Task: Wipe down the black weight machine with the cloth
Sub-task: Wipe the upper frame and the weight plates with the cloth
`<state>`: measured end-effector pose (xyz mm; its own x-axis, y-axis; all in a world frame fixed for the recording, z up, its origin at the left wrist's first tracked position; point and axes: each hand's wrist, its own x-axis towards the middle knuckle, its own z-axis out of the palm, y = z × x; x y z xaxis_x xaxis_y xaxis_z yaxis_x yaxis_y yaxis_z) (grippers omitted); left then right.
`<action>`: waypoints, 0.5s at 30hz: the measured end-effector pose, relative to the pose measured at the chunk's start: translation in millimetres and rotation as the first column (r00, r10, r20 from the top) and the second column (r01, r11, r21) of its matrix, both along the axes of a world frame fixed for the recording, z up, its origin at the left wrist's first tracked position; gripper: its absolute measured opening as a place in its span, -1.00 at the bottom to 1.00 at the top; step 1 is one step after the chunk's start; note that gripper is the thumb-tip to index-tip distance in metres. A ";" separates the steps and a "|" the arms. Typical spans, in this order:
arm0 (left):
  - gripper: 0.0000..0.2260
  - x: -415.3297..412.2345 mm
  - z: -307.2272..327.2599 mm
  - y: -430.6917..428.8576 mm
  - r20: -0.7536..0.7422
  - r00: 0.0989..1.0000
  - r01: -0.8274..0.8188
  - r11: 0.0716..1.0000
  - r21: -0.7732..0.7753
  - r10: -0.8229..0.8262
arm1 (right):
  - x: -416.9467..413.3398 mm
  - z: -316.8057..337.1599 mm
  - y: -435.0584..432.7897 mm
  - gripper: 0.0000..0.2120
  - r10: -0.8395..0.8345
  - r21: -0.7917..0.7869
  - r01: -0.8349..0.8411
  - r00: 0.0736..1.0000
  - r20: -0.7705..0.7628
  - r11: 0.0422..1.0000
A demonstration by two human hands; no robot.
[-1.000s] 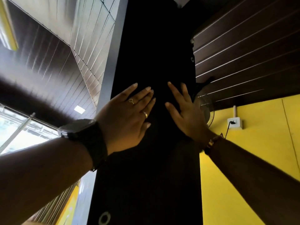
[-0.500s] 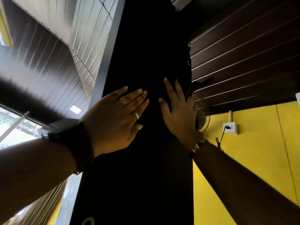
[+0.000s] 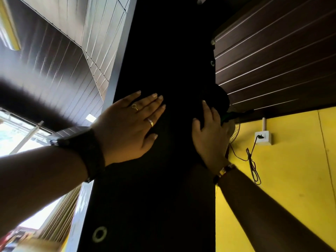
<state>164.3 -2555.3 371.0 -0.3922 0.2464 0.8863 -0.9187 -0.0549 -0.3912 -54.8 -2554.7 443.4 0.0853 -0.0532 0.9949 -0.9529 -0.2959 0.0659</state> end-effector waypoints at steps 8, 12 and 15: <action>-0.34 -2.0 -0.5 5.7 0.024 1.000 0.005 0.999 0.035 -0.006 | 8.1 -123.3 10.3 -0.36 -0.084 0.003 0.093 0.914 -0.397 0.996; -0.42 10.6 4.7 11.9 0.109 0.993 -0.044 0.999 -0.023 0.047 | -3.9 -114.8 16.6 -0.37 -0.228 -0.083 0.214 0.860 -0.456 0.973; -0.48 29.1 39.2 20.8 0.136 0.983 -0.112 0.991 -0.071 0.121 | 4.1 -97.2 18.4 -0.36 -0.267 -0.102 0.250 0.830 -0.490 0.963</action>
